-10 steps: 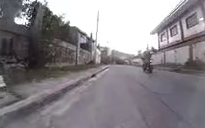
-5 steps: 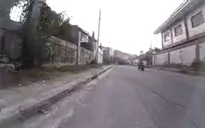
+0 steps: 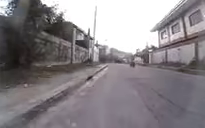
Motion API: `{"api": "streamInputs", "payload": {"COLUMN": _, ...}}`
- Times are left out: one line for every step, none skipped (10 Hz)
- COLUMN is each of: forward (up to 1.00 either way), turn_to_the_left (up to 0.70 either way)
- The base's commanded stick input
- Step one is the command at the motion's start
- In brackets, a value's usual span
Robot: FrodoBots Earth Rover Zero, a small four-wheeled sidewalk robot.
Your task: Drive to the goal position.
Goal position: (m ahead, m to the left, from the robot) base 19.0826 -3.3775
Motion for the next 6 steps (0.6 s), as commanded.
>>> {"api": "streamInputs", "payload": {"forward": 1.00, "turn_to_the_left": 0.00}}
{"api": "streamInputs", "payload": {"forward": 1.00, "turn_to_the_left": 0.00}}
{"api": "streamInputs", "payload": {"forward": 1.00, "turn_to_the_left": 0.00}}
{"api": "streamInputs", "payload": {"forward": 1.00, "turn_to_the_left": 0.00}}
{"api": "streamInputs", "payload": {"forward": 1.00, "turn_to_the_left": 0.00}}
{"api": "streamInputs", "payload": {"forward": 1.00, "turn_to_the_left": -0.07}}
